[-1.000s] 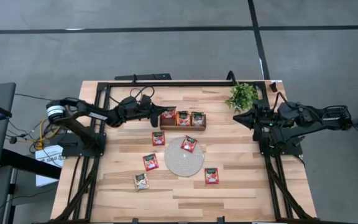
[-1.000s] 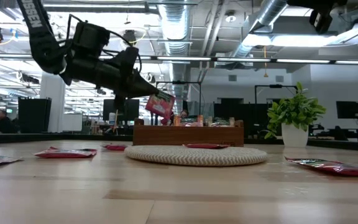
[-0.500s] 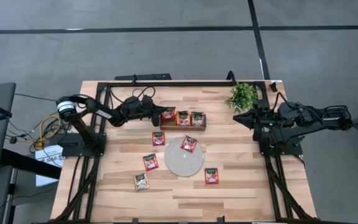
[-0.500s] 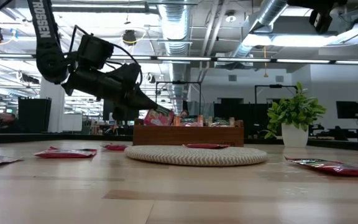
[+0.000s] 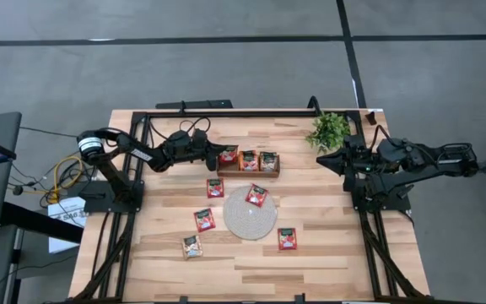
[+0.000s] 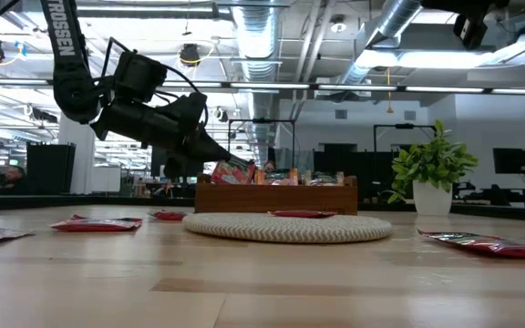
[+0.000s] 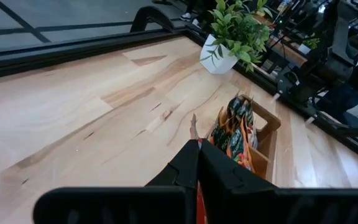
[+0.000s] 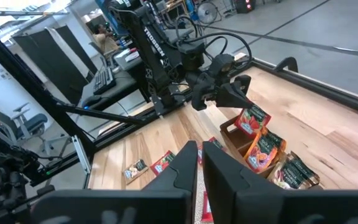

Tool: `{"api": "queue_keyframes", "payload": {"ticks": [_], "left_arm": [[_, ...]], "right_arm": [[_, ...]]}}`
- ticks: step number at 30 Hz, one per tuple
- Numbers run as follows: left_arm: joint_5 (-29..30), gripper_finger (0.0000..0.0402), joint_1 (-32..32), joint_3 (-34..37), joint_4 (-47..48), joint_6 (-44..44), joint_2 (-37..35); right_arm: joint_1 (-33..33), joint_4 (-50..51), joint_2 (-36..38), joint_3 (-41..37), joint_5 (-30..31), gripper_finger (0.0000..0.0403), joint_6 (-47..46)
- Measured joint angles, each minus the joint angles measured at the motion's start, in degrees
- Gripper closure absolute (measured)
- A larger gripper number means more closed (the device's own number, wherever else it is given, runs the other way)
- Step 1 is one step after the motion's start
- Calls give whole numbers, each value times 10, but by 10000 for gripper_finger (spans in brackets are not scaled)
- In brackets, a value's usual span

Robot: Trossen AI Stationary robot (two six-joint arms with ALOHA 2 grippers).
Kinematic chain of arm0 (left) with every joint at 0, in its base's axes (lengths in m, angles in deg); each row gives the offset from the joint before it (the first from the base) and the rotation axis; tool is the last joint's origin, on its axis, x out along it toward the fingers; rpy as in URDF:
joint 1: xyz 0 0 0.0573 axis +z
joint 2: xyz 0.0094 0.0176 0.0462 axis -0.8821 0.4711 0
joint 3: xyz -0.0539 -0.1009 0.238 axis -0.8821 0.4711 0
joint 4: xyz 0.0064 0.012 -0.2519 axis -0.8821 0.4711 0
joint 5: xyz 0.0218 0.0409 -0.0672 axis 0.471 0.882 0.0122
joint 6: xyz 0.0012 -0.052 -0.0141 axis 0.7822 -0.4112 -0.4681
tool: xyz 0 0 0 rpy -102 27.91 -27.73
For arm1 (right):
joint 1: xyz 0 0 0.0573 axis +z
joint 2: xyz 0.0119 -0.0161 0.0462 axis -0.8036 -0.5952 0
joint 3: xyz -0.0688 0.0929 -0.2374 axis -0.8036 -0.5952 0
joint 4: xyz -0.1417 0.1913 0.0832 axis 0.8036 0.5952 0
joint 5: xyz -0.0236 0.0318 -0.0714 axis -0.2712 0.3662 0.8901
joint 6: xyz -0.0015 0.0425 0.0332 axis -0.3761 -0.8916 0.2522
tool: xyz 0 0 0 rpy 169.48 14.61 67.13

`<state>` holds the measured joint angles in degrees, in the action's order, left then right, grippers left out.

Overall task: Pick & Place Tea
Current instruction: Put the red tea bag into the left section of the wooden organizer

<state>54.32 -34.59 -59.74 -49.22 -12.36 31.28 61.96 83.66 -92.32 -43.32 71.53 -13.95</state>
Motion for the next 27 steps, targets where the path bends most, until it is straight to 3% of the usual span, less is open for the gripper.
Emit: {"api": "queue_keyframes", "payload": {"ticks": [10, 21, 27], "left_arm": [[0, 391, 0, 0, 0, -2, 0], [0, 309, 0, 0, 0, 0, 0], [-1, 289, 0, 0, 0, 2, -14]], "right_arm": [[0, 0, 0, 0, 0, 385, 0], [0, 0, 0, 0, 0, 383, 1], [0, 0, 0, 0, 0, 384, 1]]}}
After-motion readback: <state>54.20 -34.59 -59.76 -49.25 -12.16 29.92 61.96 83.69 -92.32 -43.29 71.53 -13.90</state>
